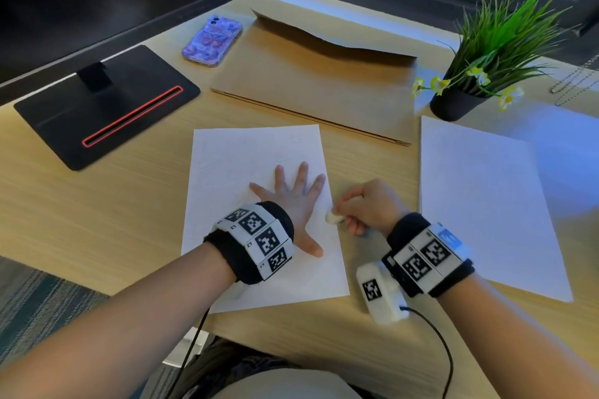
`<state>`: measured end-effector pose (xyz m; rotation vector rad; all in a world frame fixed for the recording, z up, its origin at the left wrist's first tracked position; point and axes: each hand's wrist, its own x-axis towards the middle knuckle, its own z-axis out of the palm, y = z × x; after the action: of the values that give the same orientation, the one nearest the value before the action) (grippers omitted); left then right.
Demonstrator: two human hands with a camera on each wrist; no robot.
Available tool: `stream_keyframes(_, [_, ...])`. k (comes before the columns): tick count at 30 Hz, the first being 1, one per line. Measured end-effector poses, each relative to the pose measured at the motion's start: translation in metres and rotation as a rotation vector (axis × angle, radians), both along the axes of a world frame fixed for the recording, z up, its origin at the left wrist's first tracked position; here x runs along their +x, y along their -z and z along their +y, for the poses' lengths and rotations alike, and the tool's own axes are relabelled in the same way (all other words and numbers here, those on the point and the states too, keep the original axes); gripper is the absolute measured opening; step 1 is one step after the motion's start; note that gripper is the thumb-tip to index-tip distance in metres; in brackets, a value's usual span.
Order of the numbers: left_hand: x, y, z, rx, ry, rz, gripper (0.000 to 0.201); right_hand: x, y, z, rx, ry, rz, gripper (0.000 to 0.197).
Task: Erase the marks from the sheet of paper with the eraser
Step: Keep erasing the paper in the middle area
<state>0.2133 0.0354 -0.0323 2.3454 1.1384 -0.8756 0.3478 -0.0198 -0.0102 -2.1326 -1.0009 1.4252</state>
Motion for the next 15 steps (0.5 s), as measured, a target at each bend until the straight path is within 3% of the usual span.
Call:
stream_keyframes(2, [0.000,0.001,0.000,0.000,-0.001,-0.003,0.128,0.000,0.001,0.001,0.026,0.047,0.004,0.008])
stream_keyframes(7, [0.000,0.001,-0.001,0.008,0.001,0.006,0.130,-0.002,0.002,-0.017,-0.062,-0.066,0.031,0.006])
stream_keyframes(11, [0.000,0.002,0.000,0.010,0.002,0.002,0.129,0.003,0.001,0.001,0.034,0.055,-0.008,0.008])
stream_keyframes(15, [0.001,0.002,-0.001,0.011,0.008,0.011,0.129,-0.001,0.001,-0.016,-0.043,-0.060,-0.020,0.006])
